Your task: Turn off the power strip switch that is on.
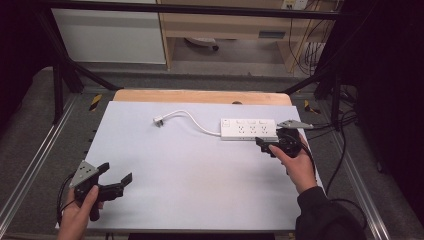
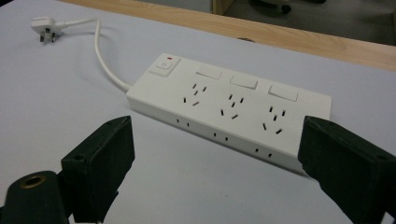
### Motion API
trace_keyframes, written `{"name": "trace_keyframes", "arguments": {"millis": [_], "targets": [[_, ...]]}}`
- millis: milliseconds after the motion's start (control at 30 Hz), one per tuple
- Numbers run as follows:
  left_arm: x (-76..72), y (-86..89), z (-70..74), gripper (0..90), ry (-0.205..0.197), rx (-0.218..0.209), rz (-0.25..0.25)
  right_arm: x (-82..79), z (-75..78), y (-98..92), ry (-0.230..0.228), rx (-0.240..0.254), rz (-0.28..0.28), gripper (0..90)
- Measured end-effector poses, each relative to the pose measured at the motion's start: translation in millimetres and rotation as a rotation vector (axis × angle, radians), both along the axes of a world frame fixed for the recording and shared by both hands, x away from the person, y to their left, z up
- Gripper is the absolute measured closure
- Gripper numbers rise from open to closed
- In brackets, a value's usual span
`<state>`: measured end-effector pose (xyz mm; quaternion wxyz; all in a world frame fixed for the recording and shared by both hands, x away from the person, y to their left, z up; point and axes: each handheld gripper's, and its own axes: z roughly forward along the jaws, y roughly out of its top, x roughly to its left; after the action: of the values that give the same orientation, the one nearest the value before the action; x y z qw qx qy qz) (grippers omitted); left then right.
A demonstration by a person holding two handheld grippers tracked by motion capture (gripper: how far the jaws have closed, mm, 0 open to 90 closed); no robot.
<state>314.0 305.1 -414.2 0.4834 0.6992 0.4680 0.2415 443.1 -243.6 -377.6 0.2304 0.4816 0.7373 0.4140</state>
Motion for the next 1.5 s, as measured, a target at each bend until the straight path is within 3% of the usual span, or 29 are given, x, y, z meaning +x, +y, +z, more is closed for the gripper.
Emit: {"name": "trace_keyframes", "arguments": {"millis": [233, 333, 367, 600, 733, 1000, 1367, 1500], "targets": [[0.2, 0.2, -0.3, 5.4, 0.001, 0.002, 0.001, 10.7, 11.1, -0.6, -0.015, -0.012, 0.016, 31.3], [0.4, 0.2, -0.5, 5.4, 0.000, -0.001, 0.005, 14.8, 13.7, -1.0, -0.017, -0.024, 0.022, 43.2], [0.4, 0.3, -0.5, 5.4, 0.000, -0.001, 0.004, 17.4, 14.7, -0.8, -0.024, -0.028, 0.026, 53.3], [0.6, 0.8, -0.5, 5.4, -0.001, 0.000, 0.004, 27.2, 17.2, -0.7, -0.064, -0.047, 0.036, 71.8], [0.4, 0.5, -0.5, 5.4, 0.000, 0.000, 0.002, 31.8, 18.0, -2.5, -0.089, -0.032, 0.037, 80.2], [0.2, 0.3, -0.4, 5.4, 0.001, 0.000, 0.002, 37.8, 17.4, -1.9, -0.118, -0.012, 0.030, 88.1], [1.0, 0.6, -0.6, 5.4, 0.000, 0.007, 0.000, 49.7, 11.7, -3.4, -0.104, -0.013, 0.017, 90.0], [1.1, 0.6, -0.5, 5.4, -0.001, 0.005, 0.001, 54.7, 11.0, -5.8, -0.118, 0.034, 0.006, 90.0]]}}
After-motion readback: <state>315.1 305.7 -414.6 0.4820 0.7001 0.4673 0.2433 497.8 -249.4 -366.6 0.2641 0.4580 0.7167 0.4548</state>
